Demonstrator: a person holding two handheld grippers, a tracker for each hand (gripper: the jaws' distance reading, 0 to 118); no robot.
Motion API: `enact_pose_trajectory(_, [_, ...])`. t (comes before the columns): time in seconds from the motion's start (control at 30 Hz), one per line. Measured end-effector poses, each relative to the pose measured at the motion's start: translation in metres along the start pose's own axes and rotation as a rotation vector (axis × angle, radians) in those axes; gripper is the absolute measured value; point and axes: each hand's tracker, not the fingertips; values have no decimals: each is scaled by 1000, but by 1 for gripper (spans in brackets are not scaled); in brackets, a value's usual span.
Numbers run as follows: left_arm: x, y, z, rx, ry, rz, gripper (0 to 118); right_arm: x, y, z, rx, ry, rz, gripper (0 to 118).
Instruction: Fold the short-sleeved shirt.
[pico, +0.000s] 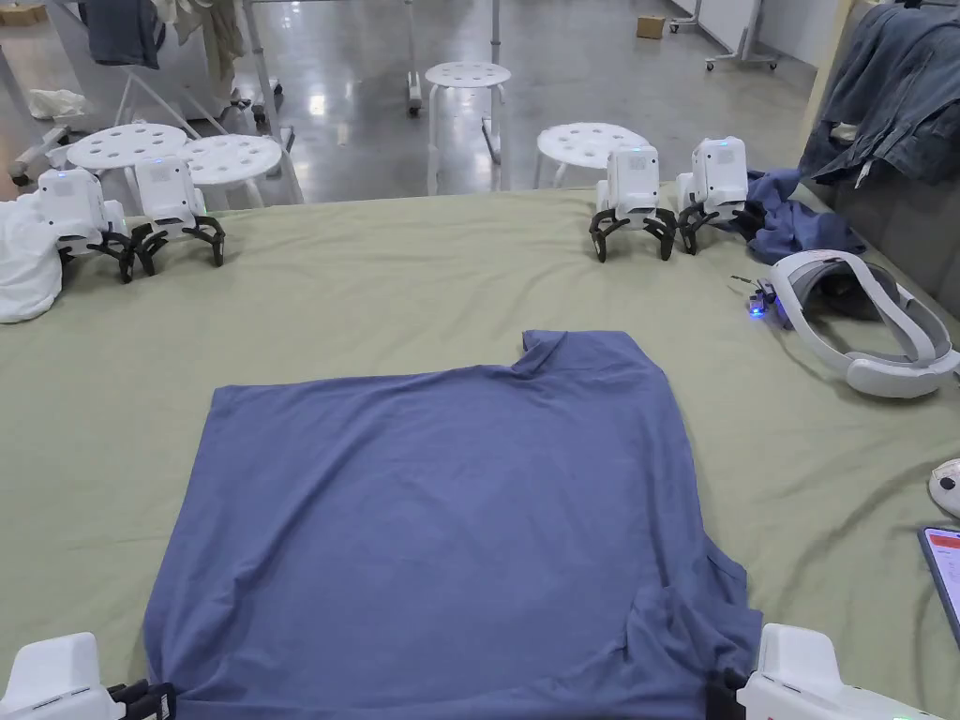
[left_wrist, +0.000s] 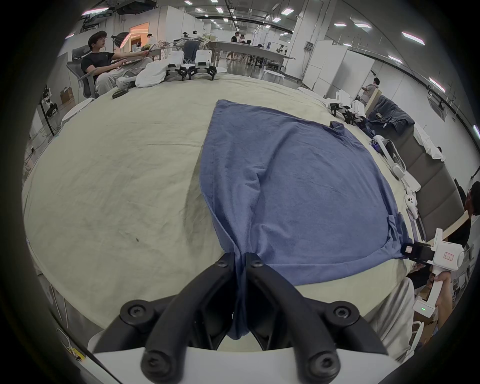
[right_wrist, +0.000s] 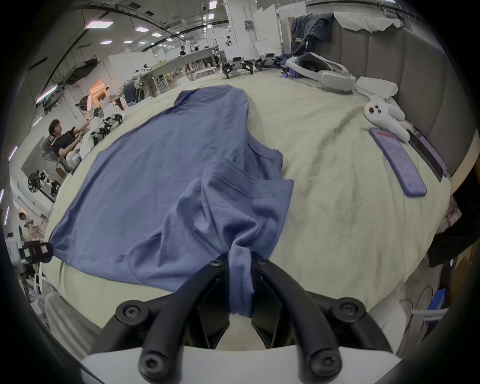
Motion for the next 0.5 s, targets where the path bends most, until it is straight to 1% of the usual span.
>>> enact_pose_trajectory(0.07, [-2, 0, 0, 1, 0, 4, 5, -4, 2, 9, 33, -19, 44, 12])
enact_pose_trajectory(0.13, [-3, 0, 1, 8, -3, 14, 5, -7, 6, 19, 55, -12, 57, 12])
enact_pose_trajectory(0.3, [-9, 8, 5, 36, -29, 56, 5, -16, 23, 37, 116, -30, 122, 12])
enact_pose_trajectory(0.5, [-12, 39, 9, 103, -65, 98, 5, -27, 64, 47, 170, -15, 140, 12])
